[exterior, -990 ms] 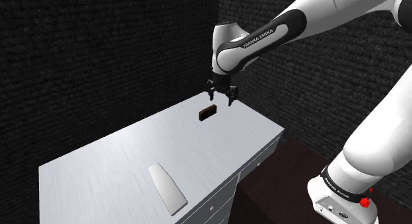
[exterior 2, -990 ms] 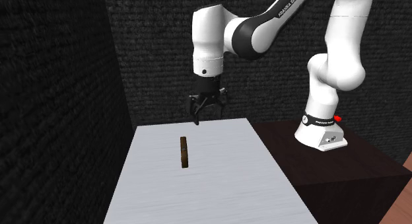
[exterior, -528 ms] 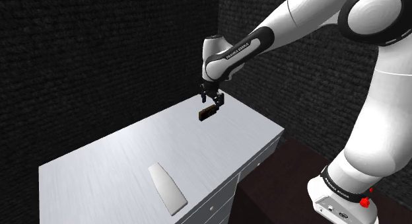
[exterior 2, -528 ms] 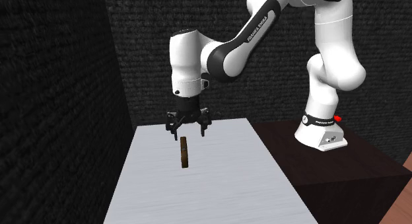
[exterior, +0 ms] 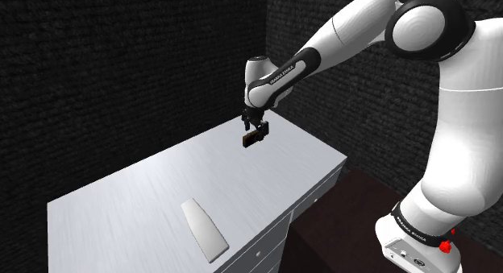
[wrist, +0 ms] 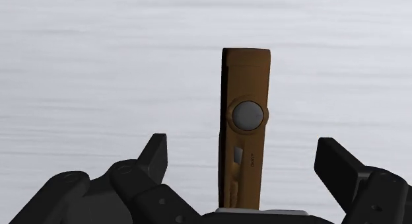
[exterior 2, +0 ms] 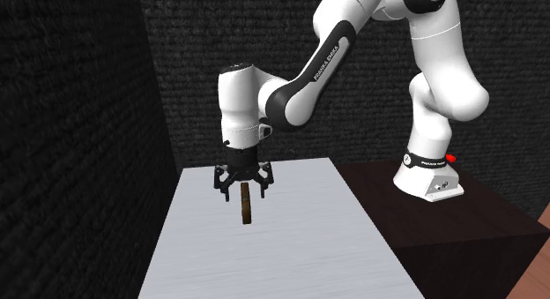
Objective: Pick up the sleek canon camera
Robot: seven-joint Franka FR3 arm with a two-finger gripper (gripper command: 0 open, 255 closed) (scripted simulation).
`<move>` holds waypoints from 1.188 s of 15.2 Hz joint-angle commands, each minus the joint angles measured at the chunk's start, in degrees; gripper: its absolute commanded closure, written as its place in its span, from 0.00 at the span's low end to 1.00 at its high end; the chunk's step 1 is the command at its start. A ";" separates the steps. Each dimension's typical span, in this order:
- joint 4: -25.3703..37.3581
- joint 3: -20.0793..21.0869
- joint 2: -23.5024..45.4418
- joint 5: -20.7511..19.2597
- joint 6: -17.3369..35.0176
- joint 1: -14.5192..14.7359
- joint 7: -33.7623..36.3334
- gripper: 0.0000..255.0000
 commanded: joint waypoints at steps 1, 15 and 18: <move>-0.35 -0.30 1.24 -0.46 1.58 0.18 0.25 0.00; -0.26 -0.05 0.14 -0.06 0.42 -0.01 0.03 1.00; 0.02 0.30 -1.43 0.51 -1.38 -0.28 -0.28 1.00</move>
